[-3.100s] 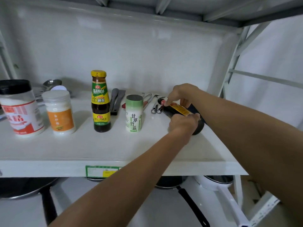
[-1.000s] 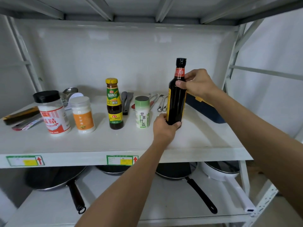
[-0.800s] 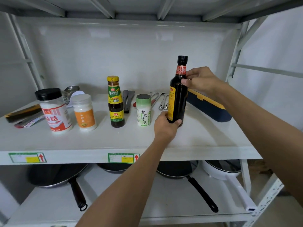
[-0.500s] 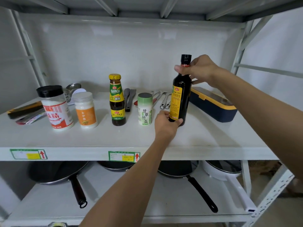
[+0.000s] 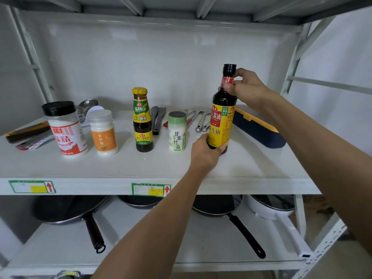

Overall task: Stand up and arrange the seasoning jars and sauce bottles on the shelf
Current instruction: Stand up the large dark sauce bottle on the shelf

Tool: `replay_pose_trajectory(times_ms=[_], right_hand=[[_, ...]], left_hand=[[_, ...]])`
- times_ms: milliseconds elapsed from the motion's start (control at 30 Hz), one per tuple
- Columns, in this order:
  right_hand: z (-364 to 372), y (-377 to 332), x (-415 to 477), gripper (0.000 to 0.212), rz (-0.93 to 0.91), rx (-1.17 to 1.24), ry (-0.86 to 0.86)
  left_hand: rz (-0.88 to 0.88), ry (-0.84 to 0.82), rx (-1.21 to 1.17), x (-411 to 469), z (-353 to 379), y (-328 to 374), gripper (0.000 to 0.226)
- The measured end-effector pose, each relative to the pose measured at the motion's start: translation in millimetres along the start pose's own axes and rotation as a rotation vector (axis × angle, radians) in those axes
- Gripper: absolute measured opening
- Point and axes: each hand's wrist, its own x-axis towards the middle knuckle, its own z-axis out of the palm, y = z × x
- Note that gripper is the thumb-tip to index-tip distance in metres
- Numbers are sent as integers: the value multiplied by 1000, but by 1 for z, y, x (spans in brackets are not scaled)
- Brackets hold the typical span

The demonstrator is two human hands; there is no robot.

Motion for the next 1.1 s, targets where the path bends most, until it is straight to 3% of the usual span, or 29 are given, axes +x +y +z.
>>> replay_pose_trajectory(times_ms=[167,500,867,1100], right_hand=[[12,14,-3,25,-22,93,45],[4,30,-15,39,-121,144,200],[8,27,-5,31,-129,56,221],[7,24,-4,27,-117,76,135]], left_hand=[[-60,37,-14,-2,-4,-7,63],[-33,18,-7,1,3,-3,74],[16,49,8,1,-1,0,52],[1,63,-28,2,0,2,54]])
